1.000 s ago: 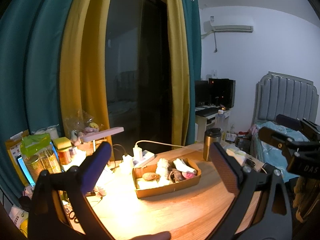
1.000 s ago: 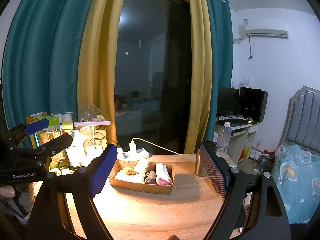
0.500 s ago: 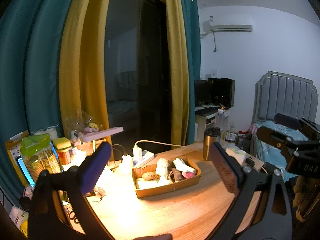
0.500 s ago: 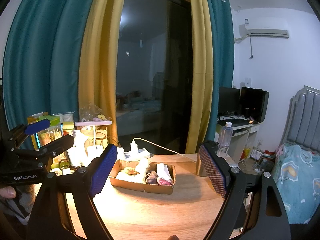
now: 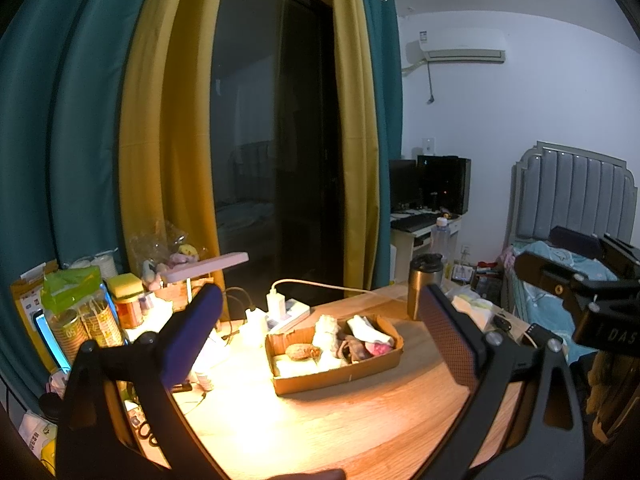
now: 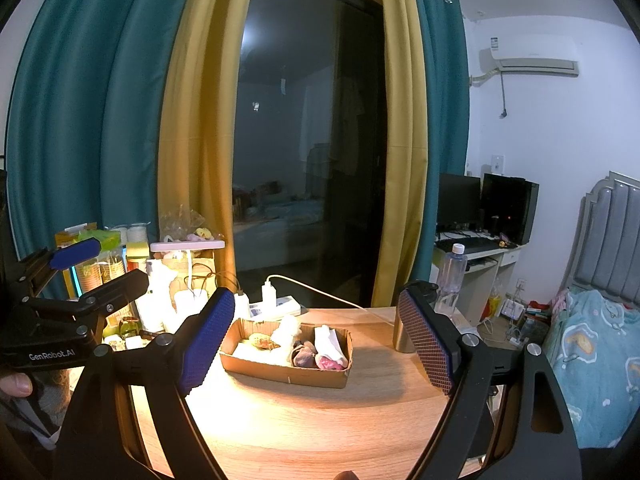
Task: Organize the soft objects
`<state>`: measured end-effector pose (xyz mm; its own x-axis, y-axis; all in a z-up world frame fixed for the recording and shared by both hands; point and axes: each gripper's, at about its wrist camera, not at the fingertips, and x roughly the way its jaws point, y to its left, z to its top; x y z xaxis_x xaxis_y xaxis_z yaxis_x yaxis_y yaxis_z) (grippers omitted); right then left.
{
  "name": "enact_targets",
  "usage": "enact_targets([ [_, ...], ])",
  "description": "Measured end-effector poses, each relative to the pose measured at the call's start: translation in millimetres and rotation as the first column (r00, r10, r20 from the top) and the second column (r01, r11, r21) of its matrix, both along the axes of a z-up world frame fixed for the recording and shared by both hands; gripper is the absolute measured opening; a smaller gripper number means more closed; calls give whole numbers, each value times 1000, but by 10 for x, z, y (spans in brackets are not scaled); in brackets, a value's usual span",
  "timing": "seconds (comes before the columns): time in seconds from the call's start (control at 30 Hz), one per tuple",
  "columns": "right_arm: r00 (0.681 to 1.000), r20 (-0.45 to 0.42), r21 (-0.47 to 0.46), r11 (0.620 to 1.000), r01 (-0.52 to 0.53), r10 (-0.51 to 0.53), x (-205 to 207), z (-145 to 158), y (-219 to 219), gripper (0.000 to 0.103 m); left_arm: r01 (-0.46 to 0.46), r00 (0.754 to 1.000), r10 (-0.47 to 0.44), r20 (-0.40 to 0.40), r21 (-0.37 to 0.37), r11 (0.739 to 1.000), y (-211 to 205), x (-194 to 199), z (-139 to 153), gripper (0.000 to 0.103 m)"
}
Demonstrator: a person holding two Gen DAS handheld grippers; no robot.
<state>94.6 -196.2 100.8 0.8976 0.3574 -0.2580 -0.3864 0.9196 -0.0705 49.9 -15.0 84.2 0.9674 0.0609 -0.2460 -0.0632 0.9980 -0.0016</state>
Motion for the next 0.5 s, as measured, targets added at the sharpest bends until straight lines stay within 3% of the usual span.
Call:
enact_targets([
  [0.5,1000,-10,-2,1000,-1,1,22,-48,0,87,7,1000,-7,4,14,1000,51,84,-105,99],
])
